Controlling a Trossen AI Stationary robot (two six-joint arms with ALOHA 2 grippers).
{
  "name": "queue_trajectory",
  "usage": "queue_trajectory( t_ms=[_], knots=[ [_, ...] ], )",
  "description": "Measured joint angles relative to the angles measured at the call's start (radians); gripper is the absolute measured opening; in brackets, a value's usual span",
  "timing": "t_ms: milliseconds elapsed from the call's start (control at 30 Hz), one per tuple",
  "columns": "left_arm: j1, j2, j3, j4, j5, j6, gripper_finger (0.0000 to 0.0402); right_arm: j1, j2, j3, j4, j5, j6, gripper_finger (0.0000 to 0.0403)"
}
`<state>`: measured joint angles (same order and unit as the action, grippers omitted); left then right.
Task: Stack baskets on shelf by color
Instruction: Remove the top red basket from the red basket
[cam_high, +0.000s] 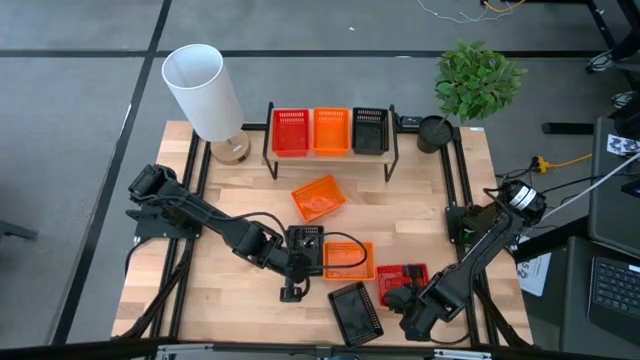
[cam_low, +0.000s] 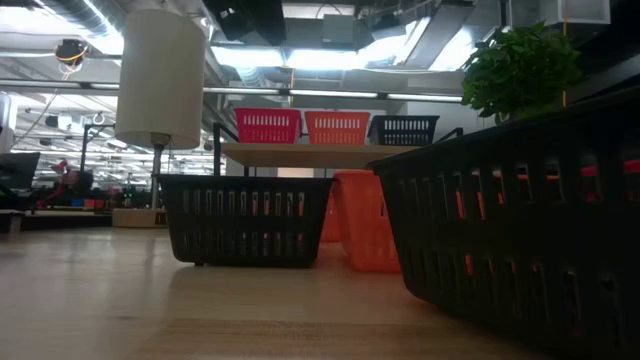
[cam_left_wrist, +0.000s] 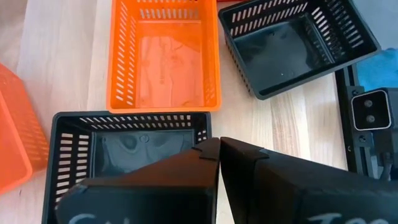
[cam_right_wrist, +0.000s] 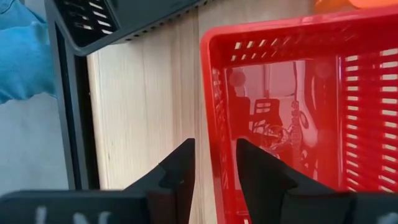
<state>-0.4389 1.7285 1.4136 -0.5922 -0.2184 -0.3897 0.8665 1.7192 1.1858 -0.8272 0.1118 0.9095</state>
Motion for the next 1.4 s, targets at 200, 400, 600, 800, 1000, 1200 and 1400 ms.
queue_trajectory(
  t_ms=[200, 400, 600, 800, 1000, 1200, 1400],
  knots=[
    [-0.001, 0.000, 0.000, 0.001, 0.000, 0.000, 0.0004, 0.000, 0.000, 0.000, -0.004, 0.000, 0.000, 0.0116],
    [-0.002, 0.000, 0.000, 0.001, 0.000, -0.001, 0.0004, 0.000, 0.001, 0.000, -0.004, 0.000, 0.003, 0.0100],
    [-0.003, 0.000, 0.000, 0.001, -0.001, -0.001, 0.0010, 0.000, 0.001, 0.000, -0.004, 0.000, 0.004, 0.0052],
    [-0.003, 0.000, 0.000, 0.001, -0.001, -0.001, 0.0002, 0.000, 0.001, 0.000, 0.000, 0.000, 0.003, 0.0007],
    [-0.003, 0.000, 0.000, 0.001, -0.001, 0.000, 0.0007, 0.000, 0.001, 0.012, -0.024, 0.000, -0.024, 0.0002],
    [-0.003, 0.000, 0.000, 0.001, -0.001, 0.000, 0.0011, 0.002, 0.001, 0.094, -0.112, 0.042, -0.032, 0.0000],
    [-0.003, 0.000, 0.000, 0.001, -0.001, 0.000, 0.0011, 0.005, 0.001, 0.124, -0.116, 0.057, -0.050, 0.0000]
  ],
)
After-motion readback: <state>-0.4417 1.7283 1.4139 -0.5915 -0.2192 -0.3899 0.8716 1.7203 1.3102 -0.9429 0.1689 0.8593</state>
